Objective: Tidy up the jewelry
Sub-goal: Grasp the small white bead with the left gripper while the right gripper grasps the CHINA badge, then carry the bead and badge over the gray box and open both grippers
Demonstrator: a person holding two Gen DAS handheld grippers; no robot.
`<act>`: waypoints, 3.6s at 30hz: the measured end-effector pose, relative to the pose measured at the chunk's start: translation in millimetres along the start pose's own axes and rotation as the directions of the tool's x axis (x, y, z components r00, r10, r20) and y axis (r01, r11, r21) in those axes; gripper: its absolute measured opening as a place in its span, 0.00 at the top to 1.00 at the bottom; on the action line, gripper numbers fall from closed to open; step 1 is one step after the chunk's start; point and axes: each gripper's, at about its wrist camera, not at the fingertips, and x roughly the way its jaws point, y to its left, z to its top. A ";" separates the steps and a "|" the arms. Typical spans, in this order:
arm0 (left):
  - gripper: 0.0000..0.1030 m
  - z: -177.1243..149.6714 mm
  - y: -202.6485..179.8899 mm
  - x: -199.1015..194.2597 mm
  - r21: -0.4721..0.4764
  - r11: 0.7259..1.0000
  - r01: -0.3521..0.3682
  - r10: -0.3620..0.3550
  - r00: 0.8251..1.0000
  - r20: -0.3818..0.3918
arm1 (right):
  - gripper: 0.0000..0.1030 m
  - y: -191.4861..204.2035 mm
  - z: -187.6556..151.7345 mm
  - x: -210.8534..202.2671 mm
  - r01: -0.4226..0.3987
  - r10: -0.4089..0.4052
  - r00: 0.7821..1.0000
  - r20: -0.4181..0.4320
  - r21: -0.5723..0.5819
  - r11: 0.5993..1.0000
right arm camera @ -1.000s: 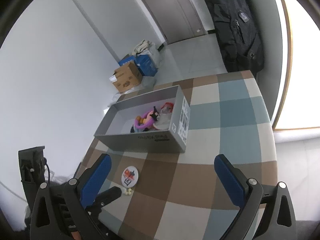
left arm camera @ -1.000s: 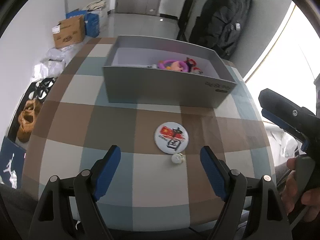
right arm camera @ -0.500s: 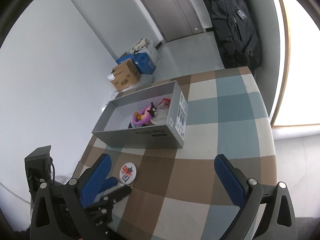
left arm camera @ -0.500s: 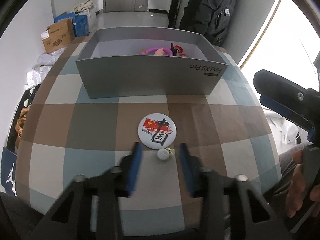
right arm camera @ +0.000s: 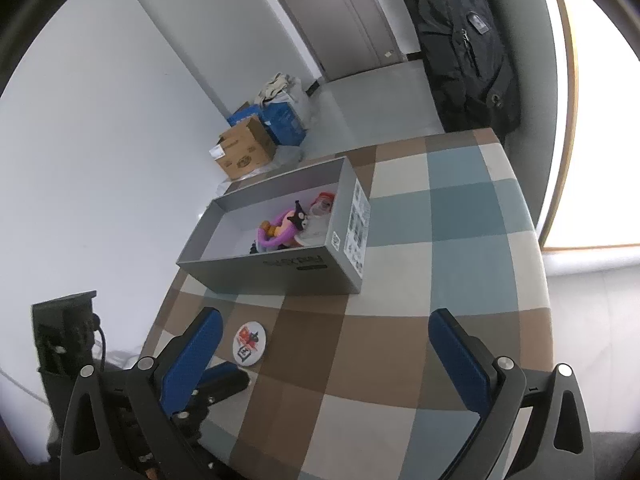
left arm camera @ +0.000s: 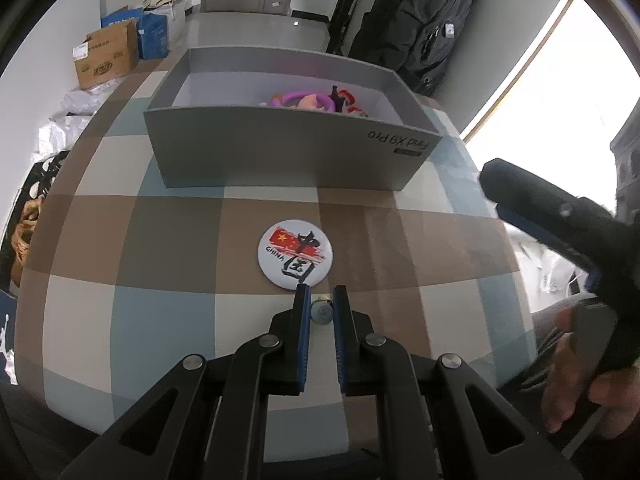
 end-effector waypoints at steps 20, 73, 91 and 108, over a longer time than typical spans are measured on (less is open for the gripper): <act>0.93 31.8 48.5 -37.3 -0.166 0.983 0.077 -0.053 0.988 0.143 | 0.00 39.3 -21.3 31.3 0.030 -0.050 0.994 -0.094 -0.197 0.980; 0.94 47.2 59.2 -45.8 -0.162 0.984 0.067 -0.040 0.985 0.165 | 0.60 87.8 8.7 33.3 -0.023 0.015 1.000 -0.027 -0.330 0.944; 0.93 101.6 36.1 -30.5 -0.111 0.991 0.078 -0.059 0.985 0.163 | 0.60 59.5 76.4 30.1 -0.057 0.058 0.998 -0.005 -0.282 0.958; 0.93 128.5 39.4 7.9 -0.071 0.994 0.087 -0.077 0.989 0.125 | 0.59 43.4 91.5 67.4 -0.071 0.064 0.997 -0.033 -0.253 0.965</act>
